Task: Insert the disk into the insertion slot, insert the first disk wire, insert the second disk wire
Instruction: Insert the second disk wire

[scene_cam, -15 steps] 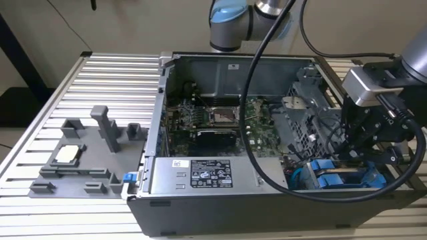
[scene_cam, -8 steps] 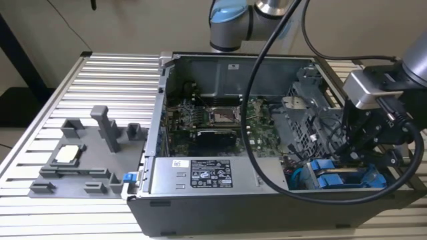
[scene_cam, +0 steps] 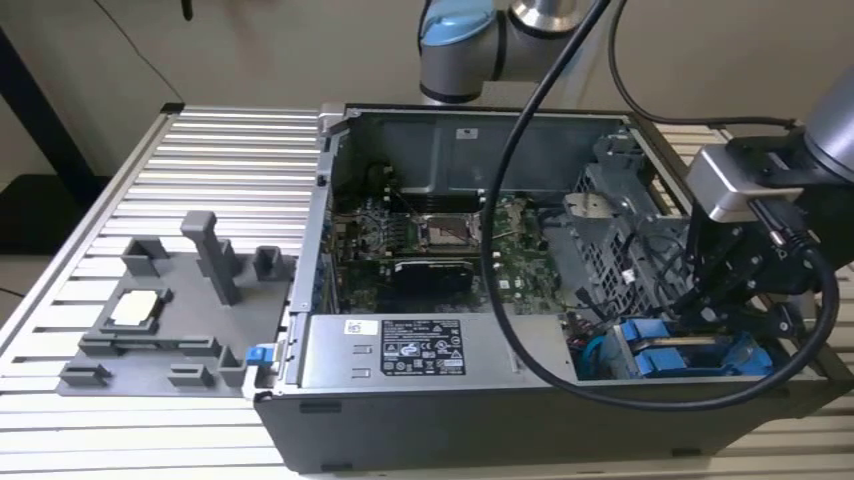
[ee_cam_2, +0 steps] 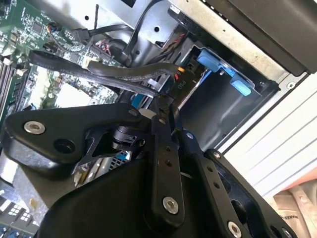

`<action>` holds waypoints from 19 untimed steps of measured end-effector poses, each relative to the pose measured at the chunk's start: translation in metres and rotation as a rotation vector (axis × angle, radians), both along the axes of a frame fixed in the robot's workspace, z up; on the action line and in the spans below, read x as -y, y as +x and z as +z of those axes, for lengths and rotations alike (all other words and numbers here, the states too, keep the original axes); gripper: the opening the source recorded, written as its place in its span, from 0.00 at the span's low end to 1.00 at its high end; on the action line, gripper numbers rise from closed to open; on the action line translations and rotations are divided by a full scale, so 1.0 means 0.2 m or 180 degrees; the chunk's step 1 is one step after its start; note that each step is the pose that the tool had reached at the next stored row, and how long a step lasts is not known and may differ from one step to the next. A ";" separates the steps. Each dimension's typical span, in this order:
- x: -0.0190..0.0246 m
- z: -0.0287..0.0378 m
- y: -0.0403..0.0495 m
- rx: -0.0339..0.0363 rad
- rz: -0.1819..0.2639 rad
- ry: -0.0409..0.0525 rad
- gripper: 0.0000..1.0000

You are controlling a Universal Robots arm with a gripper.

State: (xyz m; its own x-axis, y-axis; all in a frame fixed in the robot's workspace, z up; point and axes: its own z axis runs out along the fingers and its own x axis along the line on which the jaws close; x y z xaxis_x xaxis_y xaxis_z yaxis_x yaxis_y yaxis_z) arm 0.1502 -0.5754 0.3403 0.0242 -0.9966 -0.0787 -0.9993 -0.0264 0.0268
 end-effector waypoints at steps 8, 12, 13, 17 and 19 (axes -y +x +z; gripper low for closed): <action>0.002 -0.019 0.000 0.0000 -0.0073 -0.0002 0.16; 0.006 -0.021 0.000 -0.0001 -0.0080 0.0000 0.24; 0.007 -0.020 0.000 -0.0001 -0.0082 -0.0001 0.24; 0.009 -0.003 0.001 -0.0005 -0.0087 -0.0001 0.24; 0.010 0.013 0.002 -0.0007 -0.0092 -0.0001 0.24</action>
State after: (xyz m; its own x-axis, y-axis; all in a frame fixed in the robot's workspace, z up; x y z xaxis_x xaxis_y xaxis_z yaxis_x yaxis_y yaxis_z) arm 0.1505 -0.5775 0.3429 -0.0048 -0.9969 -0.0783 -0.9996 0.0025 0.0290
